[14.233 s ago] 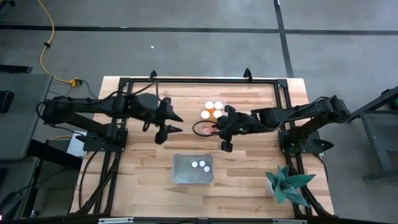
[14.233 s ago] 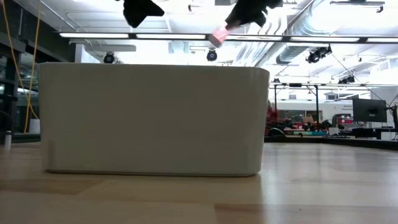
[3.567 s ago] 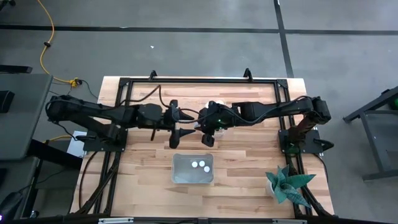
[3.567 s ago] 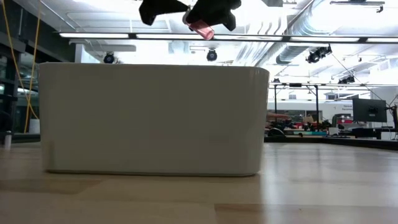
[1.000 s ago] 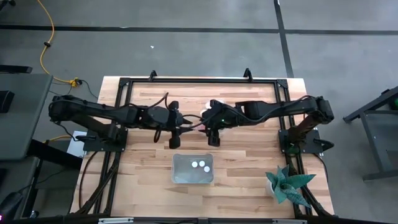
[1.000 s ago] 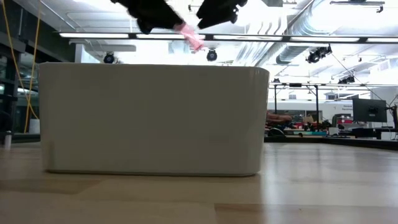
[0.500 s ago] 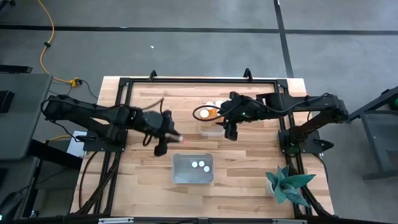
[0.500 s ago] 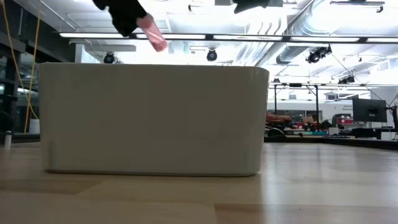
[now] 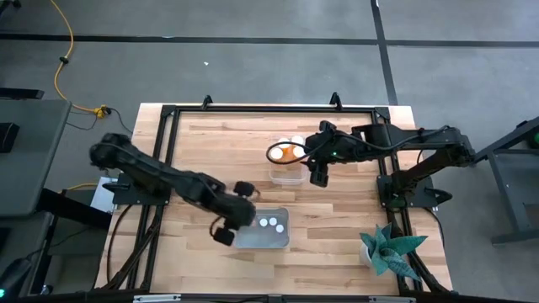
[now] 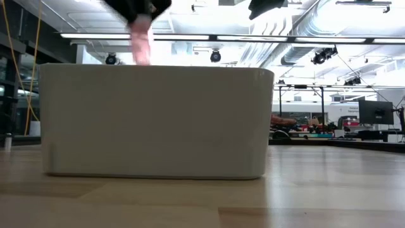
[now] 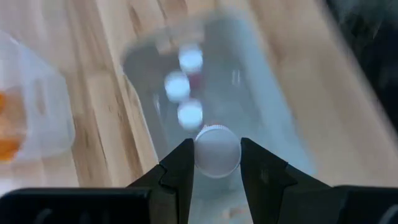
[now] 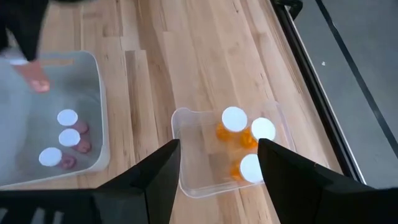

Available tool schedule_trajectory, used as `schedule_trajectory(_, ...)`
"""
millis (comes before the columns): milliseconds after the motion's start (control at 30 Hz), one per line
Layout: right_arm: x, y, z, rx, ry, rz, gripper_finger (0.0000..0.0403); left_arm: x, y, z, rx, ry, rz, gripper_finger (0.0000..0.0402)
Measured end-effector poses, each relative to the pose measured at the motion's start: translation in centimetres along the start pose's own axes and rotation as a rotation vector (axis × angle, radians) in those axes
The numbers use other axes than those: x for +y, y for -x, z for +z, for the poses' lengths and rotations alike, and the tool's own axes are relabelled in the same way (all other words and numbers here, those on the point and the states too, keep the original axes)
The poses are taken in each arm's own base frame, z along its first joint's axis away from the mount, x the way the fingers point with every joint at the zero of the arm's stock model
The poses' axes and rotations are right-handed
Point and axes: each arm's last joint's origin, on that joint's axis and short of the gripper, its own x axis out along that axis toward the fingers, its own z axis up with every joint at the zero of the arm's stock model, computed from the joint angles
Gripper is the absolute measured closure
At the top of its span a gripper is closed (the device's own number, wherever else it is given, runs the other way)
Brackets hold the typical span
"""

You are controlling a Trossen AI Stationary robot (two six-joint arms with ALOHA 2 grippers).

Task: Pick and place medicine bottles into bin by pill shape (circle, oval)
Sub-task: Put the pink pill bottle into the white bin, then return to Home Position

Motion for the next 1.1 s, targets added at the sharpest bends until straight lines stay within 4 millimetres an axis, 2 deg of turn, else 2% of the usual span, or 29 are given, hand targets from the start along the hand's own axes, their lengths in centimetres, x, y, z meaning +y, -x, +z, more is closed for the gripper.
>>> schedule_trajectory(167, 0.0, 0.0, -0.1, 0.008, 0.005, -0.001, 0.0194, -0.5, -3.5, 0.1, 0.198, -0.107, -0.008, 0.0303)
schedule_trajectory(300, 0.0, 0.0, -0.1, 0.007, 0.005, -0.001, 0.0194, -0.8, -6.3, -0.3, 0.269, -0.122, -0.011, 0.0303)
schedule_trajectory(467, 0.0, 0.0, -0.1, 0.008, 0.006, -0.001, 0.0194, -1.0, -8.7, -0.9, 0.331, -0.126, -0.013, 0.0302)
schedule_trajectory(867, 0.0, 0.0, 0.0, 0.004, 0.005, 0.0, 0.0194, -1.0, -9.3, -0.7, 0.316, -0.12, -0.008, 0.0297)
schedule_trajectory(967, 0.0, 0.0, 0.0, 0.004, 0.005, 0.0, 0.0194, -1.0, -9.3, -0.7, 0.316, -0.121, -0.009, 0.0276)
schedule_trajectory(1100, 0.0, 0.0, 0.0, 0.003, 0.004, 0.0, 0.0194, -0.9, -8.7, -0.6, 0.299, -0.114, -0.007, 0.0229)
